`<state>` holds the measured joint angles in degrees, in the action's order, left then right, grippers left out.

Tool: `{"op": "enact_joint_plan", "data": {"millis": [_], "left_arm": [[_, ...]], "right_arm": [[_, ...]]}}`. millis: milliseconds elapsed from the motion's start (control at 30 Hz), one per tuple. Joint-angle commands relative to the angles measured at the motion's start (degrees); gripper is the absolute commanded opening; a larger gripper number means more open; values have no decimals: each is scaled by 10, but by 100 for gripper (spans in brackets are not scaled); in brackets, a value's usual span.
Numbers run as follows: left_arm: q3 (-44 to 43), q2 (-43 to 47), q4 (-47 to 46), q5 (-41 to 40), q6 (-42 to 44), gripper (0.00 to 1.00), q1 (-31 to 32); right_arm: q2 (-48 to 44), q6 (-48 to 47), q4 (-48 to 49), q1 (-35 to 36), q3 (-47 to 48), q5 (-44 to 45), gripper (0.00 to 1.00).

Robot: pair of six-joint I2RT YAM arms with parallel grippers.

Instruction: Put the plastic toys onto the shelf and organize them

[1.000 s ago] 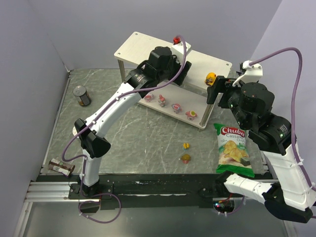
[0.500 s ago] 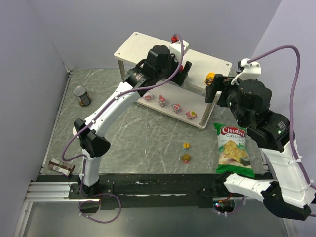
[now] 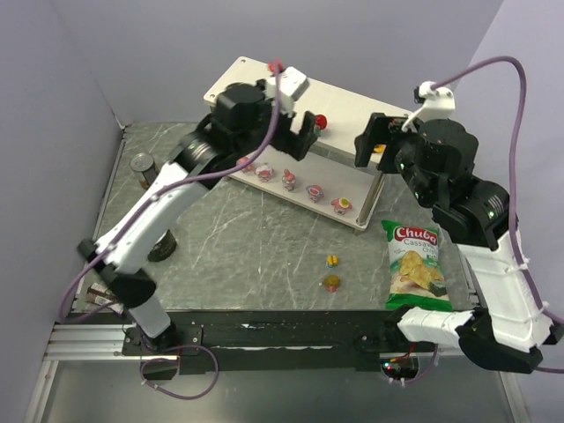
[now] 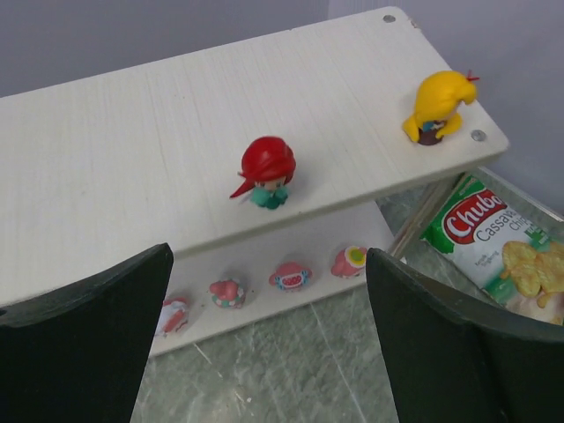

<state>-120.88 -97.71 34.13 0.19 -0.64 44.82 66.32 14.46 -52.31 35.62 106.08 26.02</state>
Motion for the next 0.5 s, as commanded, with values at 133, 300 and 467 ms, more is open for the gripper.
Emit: {"op": "enact_joint_plan", "data": {"millis": [133, 300, 467], "left_arm": [[166, 190, -66, -61, -25, 96, -1], [264, 259, -35, -127, -64, 96, -2], [359, 337, -17, -148, -113, 96, -3]], "right_arm": [[103, -36, 25, -3, 94, -51, 99], [180, -56, 47, -3, 139, -57, 100], [243, -78, 47, -3, 191, -58, 100]]}}
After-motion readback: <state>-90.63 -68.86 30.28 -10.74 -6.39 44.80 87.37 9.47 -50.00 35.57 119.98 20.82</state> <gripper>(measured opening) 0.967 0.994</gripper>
